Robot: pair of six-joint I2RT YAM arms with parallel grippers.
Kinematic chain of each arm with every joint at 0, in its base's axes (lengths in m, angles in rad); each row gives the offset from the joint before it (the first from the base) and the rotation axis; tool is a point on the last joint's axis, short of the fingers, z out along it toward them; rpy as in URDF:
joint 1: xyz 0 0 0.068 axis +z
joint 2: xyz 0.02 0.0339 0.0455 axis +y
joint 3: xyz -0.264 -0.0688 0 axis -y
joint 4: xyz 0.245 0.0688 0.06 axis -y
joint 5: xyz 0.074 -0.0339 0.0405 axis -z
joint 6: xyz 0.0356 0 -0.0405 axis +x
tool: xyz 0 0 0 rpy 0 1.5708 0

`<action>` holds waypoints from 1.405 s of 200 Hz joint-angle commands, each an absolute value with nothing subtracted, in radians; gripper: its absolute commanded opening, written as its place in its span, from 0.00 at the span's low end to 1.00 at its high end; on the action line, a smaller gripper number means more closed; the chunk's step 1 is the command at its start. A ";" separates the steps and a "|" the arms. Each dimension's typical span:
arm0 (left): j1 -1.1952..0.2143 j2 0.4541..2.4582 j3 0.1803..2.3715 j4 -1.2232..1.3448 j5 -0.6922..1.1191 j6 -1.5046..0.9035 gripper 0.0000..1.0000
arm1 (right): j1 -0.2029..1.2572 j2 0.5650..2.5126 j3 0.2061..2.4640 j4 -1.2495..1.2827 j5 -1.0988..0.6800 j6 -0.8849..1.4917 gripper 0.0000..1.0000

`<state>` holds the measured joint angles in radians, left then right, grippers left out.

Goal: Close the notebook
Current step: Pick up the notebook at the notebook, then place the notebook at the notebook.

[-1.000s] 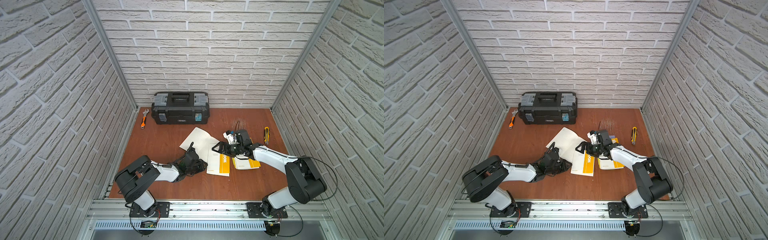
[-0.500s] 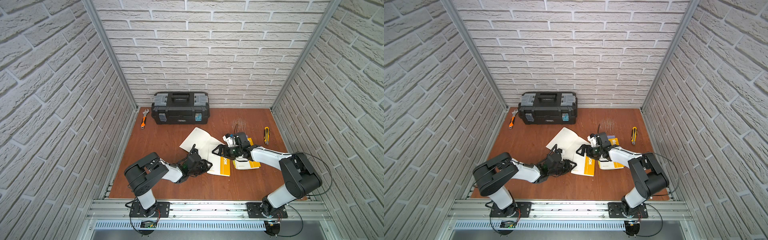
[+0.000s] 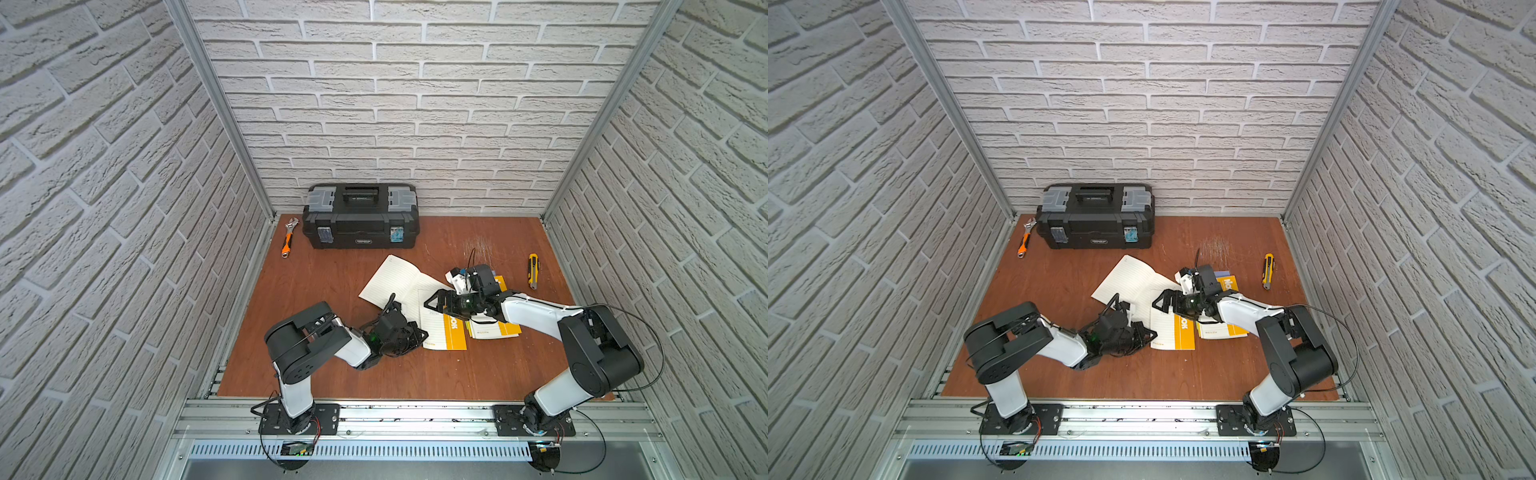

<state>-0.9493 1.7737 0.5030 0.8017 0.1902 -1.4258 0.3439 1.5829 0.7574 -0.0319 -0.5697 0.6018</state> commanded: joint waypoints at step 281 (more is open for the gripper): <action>-1.132 1.861 1.091 0.724 -0.019 -1.296 0.00 | -0.109 1.062 0.915 -0.479 -0.586 0.444 1.00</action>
<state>-1.1282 1.8057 1.0786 0.5453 0.0055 -1.2400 -0.1017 1.0828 0.9241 -0.5156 -0.5831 0.4549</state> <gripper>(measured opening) 0.051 0.997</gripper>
